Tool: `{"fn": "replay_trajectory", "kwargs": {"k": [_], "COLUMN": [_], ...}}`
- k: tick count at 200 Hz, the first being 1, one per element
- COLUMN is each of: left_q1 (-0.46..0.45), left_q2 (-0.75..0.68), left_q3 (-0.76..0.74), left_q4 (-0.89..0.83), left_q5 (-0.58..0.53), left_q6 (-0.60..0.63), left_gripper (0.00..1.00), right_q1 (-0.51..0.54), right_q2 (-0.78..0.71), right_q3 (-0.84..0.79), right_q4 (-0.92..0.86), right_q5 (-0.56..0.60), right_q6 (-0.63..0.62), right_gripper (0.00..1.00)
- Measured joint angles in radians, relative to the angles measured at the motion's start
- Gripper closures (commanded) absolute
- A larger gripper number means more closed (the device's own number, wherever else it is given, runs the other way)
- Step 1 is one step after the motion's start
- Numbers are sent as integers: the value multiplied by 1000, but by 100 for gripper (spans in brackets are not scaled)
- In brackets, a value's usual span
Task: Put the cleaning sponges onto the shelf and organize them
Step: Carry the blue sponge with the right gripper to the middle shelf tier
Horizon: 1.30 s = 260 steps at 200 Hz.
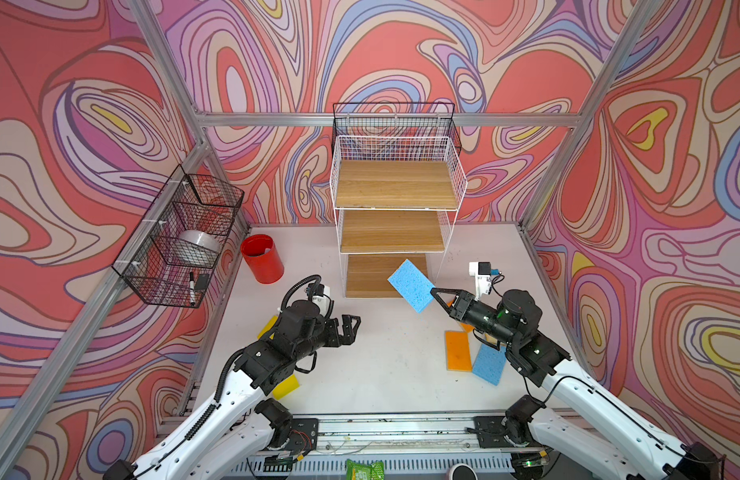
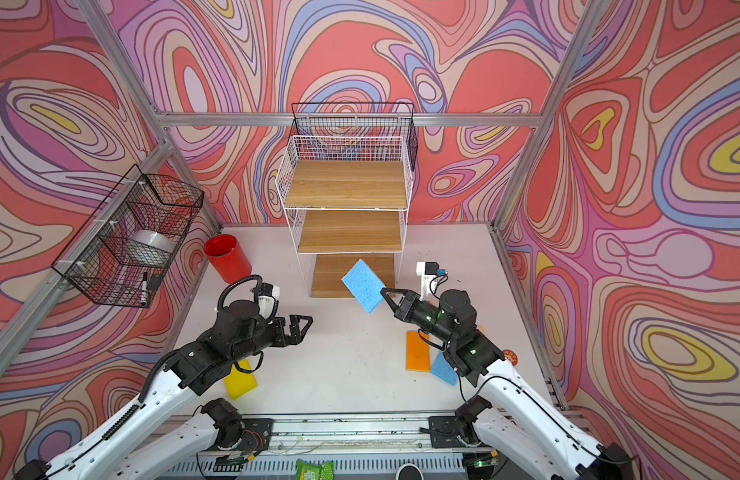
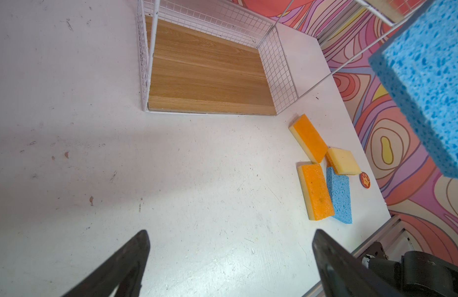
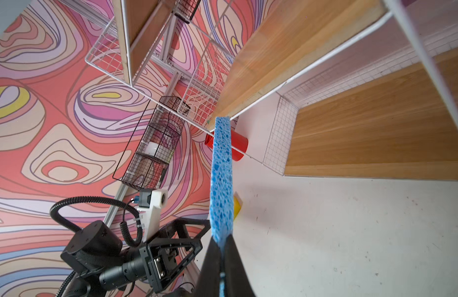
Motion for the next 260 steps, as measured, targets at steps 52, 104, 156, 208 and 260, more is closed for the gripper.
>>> {"fn": "replay_trajectory", "kwargs": {"k": [52,104,156,208,260], "left_q1": [0,0,0,0,0], "left_q2": [-33,-74,-116,-142,-150], "left_q3": [-8,-29,-60,-72,-90], "left_q4": [-27,-50,-50,-51,-51], "left_q5": [-21,-48,-55,-55,-54], "left_q6": [2,13,12,11,7], "left_gripper": [0,0,0,0,0], "right_q1": [110,265,303,326,329], "right_q2": [101,274,505,645,747], "right_q3": [27,43,198,305,425], "right_q4": [164,380,521,598,592], "right_q5": [229,470,573,647,687], "right_q6": [28,-2,-17,-40,-51], "right_gripper": [100,100,100,100,100]}}
